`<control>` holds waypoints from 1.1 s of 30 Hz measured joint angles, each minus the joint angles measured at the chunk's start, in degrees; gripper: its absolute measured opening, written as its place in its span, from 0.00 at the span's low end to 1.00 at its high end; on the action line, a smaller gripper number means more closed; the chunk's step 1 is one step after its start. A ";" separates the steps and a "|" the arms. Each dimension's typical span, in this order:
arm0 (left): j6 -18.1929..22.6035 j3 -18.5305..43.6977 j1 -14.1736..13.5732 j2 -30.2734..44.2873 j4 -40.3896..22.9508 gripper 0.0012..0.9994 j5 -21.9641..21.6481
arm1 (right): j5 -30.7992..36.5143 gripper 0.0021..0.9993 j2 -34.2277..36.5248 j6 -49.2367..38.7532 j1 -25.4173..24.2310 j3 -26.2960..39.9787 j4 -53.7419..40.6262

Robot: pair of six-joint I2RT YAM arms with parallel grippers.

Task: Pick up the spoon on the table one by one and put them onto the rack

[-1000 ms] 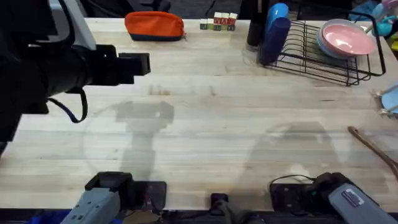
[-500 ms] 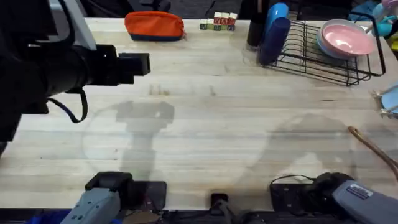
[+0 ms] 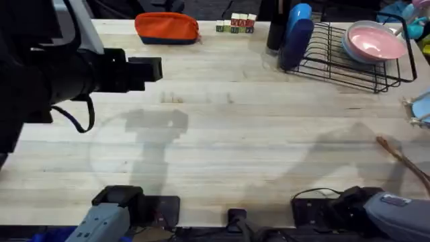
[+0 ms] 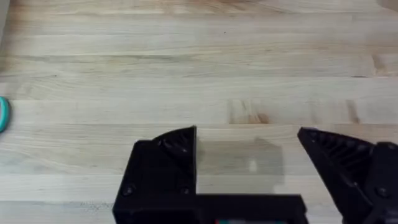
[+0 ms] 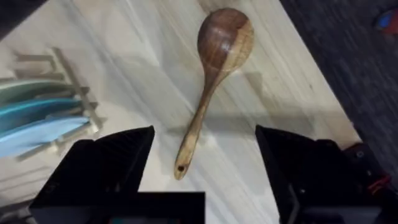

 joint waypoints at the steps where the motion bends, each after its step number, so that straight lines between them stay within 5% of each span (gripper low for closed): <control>1: 0.00 0.00 0.00 0.02 0.00 0.99 0.00 | 0.55 0.99 0.76 0.05 0.00 0.00 0.06; 25: 0.00 0.00 0.00 0.02 0.00 0.99 0.00 | 5.31 0.99 13.30 0.37 0.00 -0.20 6.34; 33: 0.00 0.00 0.00 0.02 0.00 0.99 0.00 | 5.46 0.99 13.58 0.37 0.00 -5.21 11.53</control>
